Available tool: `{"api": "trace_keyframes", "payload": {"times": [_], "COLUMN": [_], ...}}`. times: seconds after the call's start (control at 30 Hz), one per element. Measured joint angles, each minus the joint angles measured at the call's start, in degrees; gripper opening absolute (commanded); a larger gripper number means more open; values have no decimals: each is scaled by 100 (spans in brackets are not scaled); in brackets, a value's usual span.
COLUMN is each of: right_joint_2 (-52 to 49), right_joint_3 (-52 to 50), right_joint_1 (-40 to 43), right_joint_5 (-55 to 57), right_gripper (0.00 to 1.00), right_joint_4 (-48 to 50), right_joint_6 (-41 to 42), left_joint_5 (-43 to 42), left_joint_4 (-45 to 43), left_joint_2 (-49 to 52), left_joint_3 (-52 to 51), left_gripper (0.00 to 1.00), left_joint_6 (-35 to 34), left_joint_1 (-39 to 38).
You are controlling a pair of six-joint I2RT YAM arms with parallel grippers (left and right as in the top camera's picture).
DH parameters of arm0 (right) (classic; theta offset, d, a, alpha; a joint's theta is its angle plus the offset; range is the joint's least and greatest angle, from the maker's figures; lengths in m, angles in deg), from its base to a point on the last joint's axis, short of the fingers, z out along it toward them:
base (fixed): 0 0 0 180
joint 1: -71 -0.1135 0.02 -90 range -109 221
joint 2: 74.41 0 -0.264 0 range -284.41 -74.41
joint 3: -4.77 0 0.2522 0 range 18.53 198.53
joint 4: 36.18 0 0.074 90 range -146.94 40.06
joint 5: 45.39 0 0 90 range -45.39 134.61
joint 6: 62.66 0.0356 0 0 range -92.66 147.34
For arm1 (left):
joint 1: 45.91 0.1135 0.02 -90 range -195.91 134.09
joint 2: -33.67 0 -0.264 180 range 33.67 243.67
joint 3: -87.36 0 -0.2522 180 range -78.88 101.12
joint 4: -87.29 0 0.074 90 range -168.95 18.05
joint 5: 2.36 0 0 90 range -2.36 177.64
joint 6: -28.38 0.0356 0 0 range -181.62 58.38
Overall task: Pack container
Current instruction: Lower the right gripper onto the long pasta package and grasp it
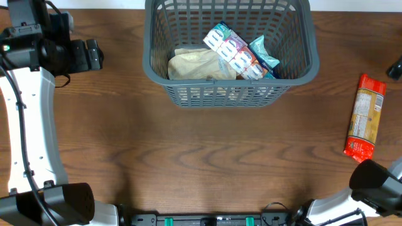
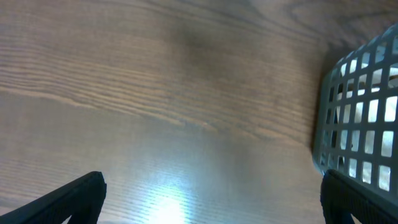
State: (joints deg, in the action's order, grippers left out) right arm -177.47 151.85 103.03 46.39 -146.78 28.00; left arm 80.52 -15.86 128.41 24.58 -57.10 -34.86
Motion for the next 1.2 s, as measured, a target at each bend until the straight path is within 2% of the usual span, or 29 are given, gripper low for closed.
{"api": "trace_keyframes", "payload": {"times": [0.2, 0.43, 0.53, 0.67, 0.8, 0.97, 1.2], "right_joint_2": [649, 2140, 2684, 3008, 2861, 2157, 918], "right_joint_3": [-1604, -3882, -4516, -4955, -5139, -5182, -5204], "right_joint_1": [0, 0, 11, 190, 634, 1228, 1436], "right_joint_5": [-127, -350, -308, -210, -369, -743, -896], "right_gripper": [99, 99, 99, 99, 99, 99, 99], "right_joint_4": [-37, -31, 114, 767, 1373, 2011, 2785], "right_joint_6": [44, 44, -24, -164, -291, -540, -1027], "left_joint_5": [2, 2, -2, 0, -2, 0, -2], "left_joint_4": [-149, -341, -380, -487, -498, -501, -503], "left_joint_2": [0, 0, 0, 0, 0, 0, 0], "left_joint_3": [0, 0, 0, 0, 0, 0, 0], "left_gripper": [99, 99, 99, 99, 99, 99, 99], "left_joint_6": [0, 0, 0, 0, 0, 0, 0], "left_joint_1": [0, 0, 0, 0, 0, 0, 0]}}
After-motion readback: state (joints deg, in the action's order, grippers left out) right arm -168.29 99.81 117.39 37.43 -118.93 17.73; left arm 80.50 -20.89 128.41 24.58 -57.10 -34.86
